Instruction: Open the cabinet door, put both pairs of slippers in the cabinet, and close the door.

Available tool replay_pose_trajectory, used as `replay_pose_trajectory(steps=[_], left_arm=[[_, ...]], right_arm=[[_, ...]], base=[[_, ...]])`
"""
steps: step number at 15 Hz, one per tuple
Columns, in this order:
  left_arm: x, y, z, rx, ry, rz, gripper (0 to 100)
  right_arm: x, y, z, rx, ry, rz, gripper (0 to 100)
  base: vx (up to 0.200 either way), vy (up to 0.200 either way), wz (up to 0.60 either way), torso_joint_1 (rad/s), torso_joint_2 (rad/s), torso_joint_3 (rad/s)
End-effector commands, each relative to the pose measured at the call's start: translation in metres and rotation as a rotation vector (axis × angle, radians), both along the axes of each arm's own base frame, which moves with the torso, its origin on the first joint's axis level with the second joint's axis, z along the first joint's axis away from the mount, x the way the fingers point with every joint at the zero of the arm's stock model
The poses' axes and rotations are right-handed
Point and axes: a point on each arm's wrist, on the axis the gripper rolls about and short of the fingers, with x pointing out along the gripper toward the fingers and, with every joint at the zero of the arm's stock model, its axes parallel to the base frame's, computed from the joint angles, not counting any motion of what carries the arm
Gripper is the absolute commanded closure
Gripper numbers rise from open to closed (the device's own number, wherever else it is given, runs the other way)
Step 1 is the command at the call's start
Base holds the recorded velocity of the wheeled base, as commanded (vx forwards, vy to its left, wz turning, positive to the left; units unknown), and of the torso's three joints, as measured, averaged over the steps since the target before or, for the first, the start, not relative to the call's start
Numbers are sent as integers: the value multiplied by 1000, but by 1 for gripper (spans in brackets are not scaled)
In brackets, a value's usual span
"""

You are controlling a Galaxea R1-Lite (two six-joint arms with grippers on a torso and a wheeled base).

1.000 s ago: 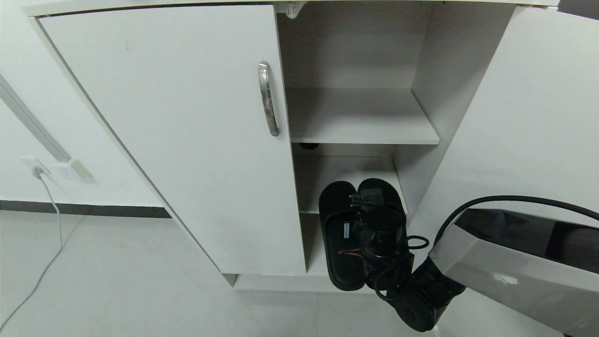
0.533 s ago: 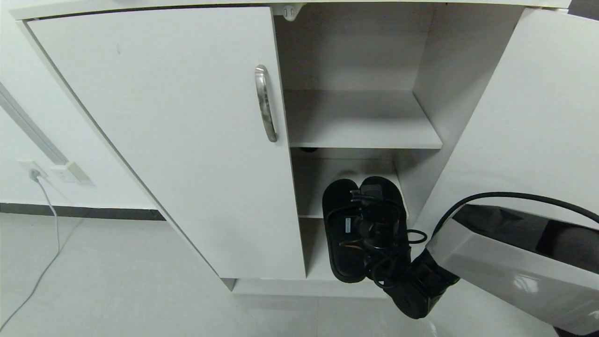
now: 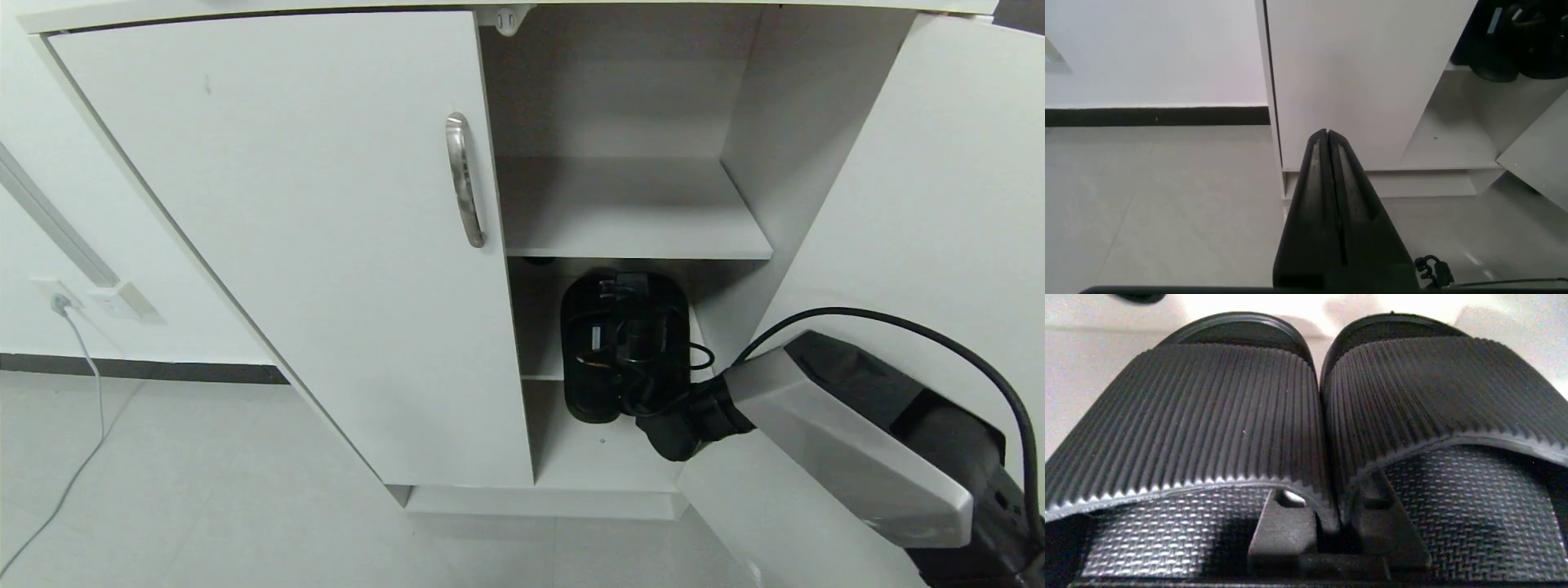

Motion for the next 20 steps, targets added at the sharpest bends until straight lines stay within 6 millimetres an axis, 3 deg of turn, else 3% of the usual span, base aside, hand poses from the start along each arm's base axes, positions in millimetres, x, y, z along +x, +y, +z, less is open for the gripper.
replay_pose_trajectory(steps=[1, 7, 20], left_arm=[[0, 0, 0, 0, 1, 0, 100], [0, 0, 0, 0, 1, 0, 100], [0, 0, 0, 0, 1, 2, 100]], right_arm=[[28, -1, -19, -9, 14, -24, 100], [45, -4, -3, 11, -17, -28, 100], [50, -7, -11, -5, 10, -33, 100]], base=[[0, 0, 0, 0, 0, 0], [0, 0, 0, 0, 0, 0], [0, 0, 0, 0, 0, 0]])
